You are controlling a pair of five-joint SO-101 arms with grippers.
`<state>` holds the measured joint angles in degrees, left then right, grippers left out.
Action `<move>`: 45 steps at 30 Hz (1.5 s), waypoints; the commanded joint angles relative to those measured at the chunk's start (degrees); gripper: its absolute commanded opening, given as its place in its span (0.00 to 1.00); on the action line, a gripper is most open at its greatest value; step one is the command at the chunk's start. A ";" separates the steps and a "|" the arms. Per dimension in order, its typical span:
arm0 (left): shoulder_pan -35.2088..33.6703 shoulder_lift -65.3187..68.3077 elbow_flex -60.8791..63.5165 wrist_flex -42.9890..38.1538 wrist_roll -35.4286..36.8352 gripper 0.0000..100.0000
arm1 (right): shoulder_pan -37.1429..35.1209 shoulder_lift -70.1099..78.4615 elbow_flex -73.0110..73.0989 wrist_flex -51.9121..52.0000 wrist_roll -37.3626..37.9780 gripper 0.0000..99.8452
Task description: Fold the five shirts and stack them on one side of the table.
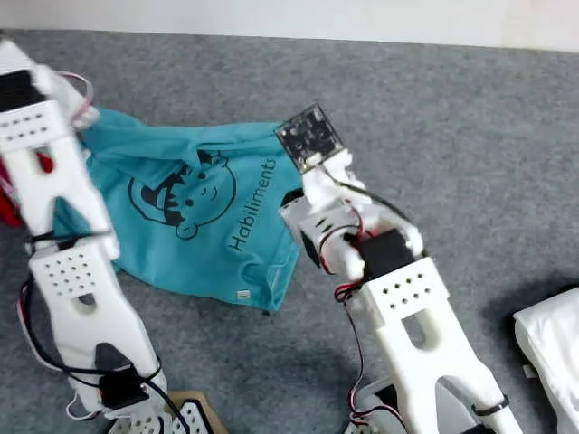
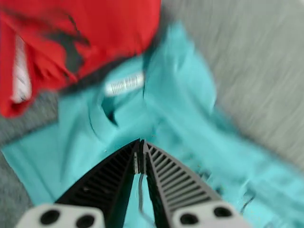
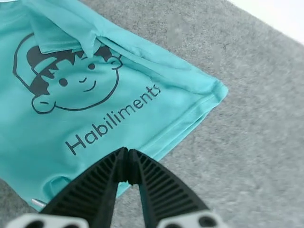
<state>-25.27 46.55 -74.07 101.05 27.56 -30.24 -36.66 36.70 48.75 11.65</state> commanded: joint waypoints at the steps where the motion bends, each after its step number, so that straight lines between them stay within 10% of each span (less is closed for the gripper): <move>1: 6.64 -0.40 10.86 -1.49 -4.84 0.01 | -0.75 -1.98 4.35 -8.31 -1.49 0.01; 16: 10.33 -0.22 36.26 -33.67 -4.75 0.01 | -0.66 -1.98 11.03 -14.81 -1.49 0.01; 25: 10.59 10.95 30.20 -60.31 -4.75 0.01 | -0.66 -1.89 11.74 -14.99 -1.49 0.01; 45: 12.97 19.82 -2.68 -62.42 -0.70 0.01 | -0.66 -1.89 15.96 -20.18 -1.23 0.01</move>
<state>-12.97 67.21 -73.63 39.69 26.24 -30.42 -36.92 52.70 29.76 10.77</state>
